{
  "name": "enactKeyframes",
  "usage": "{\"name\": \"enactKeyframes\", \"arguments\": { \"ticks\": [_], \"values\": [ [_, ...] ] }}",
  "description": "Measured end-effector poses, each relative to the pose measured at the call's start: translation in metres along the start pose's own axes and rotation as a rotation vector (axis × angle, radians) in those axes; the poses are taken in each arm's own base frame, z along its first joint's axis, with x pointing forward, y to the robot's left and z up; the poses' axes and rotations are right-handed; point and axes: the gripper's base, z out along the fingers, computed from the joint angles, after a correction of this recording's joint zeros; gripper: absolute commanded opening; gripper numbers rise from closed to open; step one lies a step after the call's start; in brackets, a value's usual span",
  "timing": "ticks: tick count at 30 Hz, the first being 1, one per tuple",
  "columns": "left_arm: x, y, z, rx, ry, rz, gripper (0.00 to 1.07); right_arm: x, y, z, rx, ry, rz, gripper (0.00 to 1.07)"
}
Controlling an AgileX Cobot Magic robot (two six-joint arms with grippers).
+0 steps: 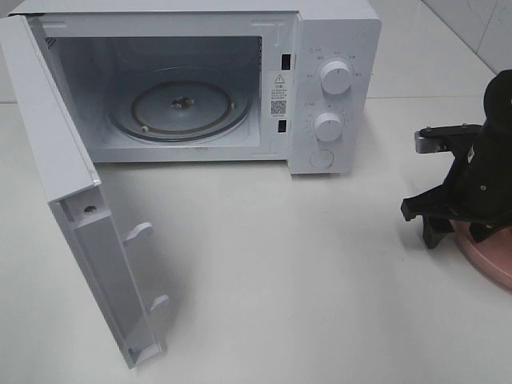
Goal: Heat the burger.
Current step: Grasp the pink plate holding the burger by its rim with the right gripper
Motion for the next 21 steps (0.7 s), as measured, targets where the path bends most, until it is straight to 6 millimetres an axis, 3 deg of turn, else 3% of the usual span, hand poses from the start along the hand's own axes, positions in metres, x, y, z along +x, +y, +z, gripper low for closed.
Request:
{"name": "enactKeyframes", "arguments": {
  "ticks": [16,21],
  "values": [
    [0.0,0.0,0.0,0.0,0.0,0.0,1.02,0.0002,-0.0013,0.0026,0.014,0.023,0.002,0.03],
    [0.0,0.0,0.0,0.0,0.0,0.0,1.02,0.0,-0.0017,0.0035,0.019,0.028,-0.003,0.0]
  ]
}}
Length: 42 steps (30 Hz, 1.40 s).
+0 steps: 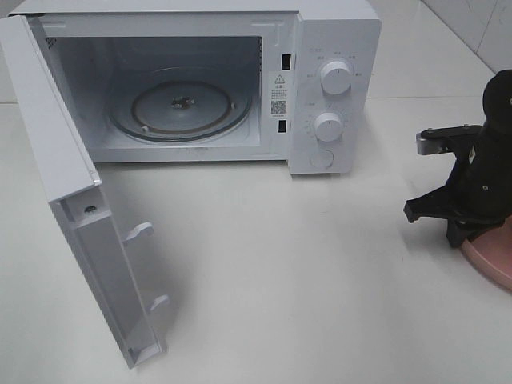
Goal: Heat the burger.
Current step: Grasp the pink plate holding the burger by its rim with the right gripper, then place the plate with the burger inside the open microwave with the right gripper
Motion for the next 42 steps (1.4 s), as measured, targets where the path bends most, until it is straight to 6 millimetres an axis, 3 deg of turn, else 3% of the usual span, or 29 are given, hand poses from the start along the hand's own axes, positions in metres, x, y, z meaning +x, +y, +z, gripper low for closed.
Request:
{"name": "enactKeyframes", "arguments": {
  "ticks": [16,42],
  "values": [
    [0.0,0.0,0.0,0.0,0.0,0.0,1.02,0.0,0.003,-0.001,0.009,0.011,-0.011,0.0],
    [0.0,0.0,0.0,0.0,0.0,0.0,1.02,0.01,0.041,-0.008,0.256,0.056,-0.066,0.0]
  ]
}}
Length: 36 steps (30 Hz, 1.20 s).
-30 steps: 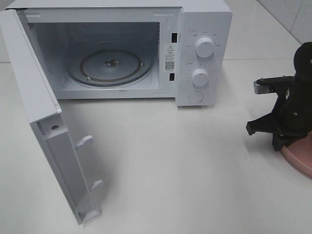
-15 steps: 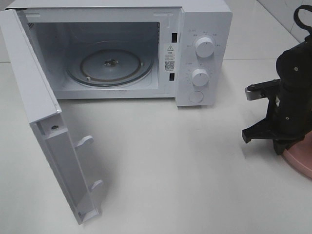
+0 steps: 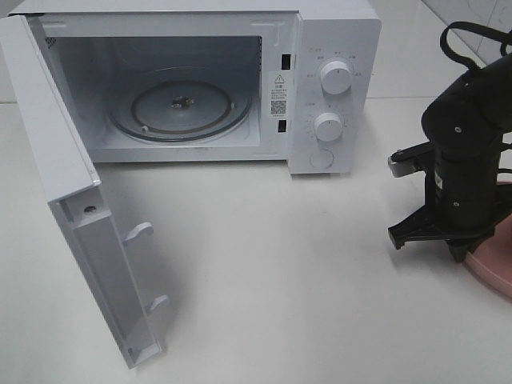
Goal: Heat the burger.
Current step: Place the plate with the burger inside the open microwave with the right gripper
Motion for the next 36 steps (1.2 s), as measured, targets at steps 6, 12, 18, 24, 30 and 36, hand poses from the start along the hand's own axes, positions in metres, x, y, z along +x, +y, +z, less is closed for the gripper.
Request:
{"name": "enactKeyframes", "arguments": {
  "ticks": [6,12,18,24,30,36],
  "values": [
    [0.0,0.0,0.0,0.0,0.0,0.0,1.02,0.001,-0.006,-0.014,0.006,-0.038,0.02,0.0],
    [0.0,0.0,0.0,0.0,0.0,0.0,1.02,0.004,-0.011,-0.024,0.041,-0.041,0.013,0.0],
    [0.0,0.0,0.0,0.0,0.0,0.0,1.02,0.006,-0.008,-0.033,0.065,-0.057,-0.012,0.0],
    [0.0,0.0,0.0,0.0,0.0,0.0,1.02,0.009,-0.011,-0.041,0.074,-0.07,-0.005,0.0],
    [0.0,0.0,0.0,0.0,0.0,0.0,1.02,0.023,-0.014,-0.041,0.091,-0.061,-0.008,0.0],
    [0.0,0.0,0.0,0.0,0.0,0.0,1.02,0.035,-0.007,-0.044,0.094,-0.07,-0.031,0.0]
  ]
}}
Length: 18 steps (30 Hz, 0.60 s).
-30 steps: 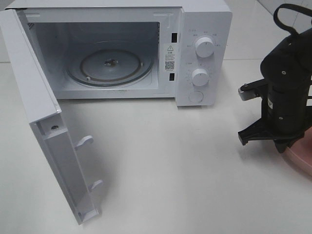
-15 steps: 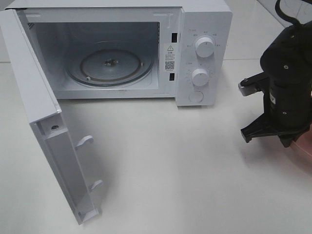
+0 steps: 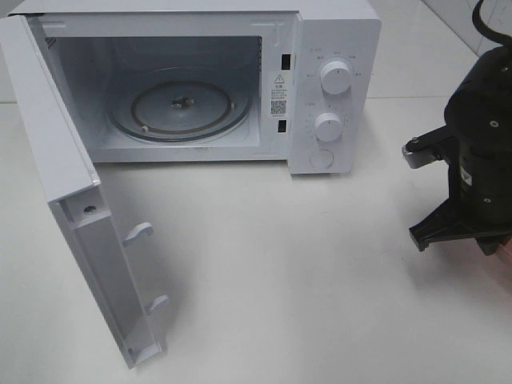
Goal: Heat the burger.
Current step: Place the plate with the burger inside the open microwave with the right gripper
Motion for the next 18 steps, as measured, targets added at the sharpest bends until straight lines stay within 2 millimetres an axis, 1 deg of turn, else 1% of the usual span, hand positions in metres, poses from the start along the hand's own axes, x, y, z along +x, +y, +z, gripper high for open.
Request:
{"name": "enactKeyframes", "arguments": {
  "ticks": [6,9,11,12,14,17,18],
  "values": [
    [0.0,0.0,0.0,0.0,0.0,0.0,1.02,0.008,0.012,-0.012,0.008,-0.03,-0.054,0.0],
    [0.0,0.0,0.0,0.0,0.0,0.0,1.02,0.009,0.013,-0.013,0.012,-0.031,-0.064,0.0],
    [0.0,0.0,0.0,0.0,0.0,0.0,1.02,0.01,0.02,-0.016,0.017,-0.042,-0.091,0.0],
    [0.0,0.0,0.0,0.0,0.0,0.0,1.02,0.01,0.02,-0.016,0.017,-0.042,-0.091,0.0],
    [0.0,0.0,0.0,0.0,0.0,0.0,1.02,0.011,0.028,-0.022,0.018,-0.062,-0.124,0.0],
    [0.0,0.0,0.0,0.0,0.0,0.0,1.02,0.012,0.029,-0.023,0.017,-0.069,-0.129,0.0],
    [0.0,0.0,0.0,0.0,0.0,0.0,1.02,0.013,0.031,-0.027,0.017,-0.08,-0.14,0.0]
  ]
}}
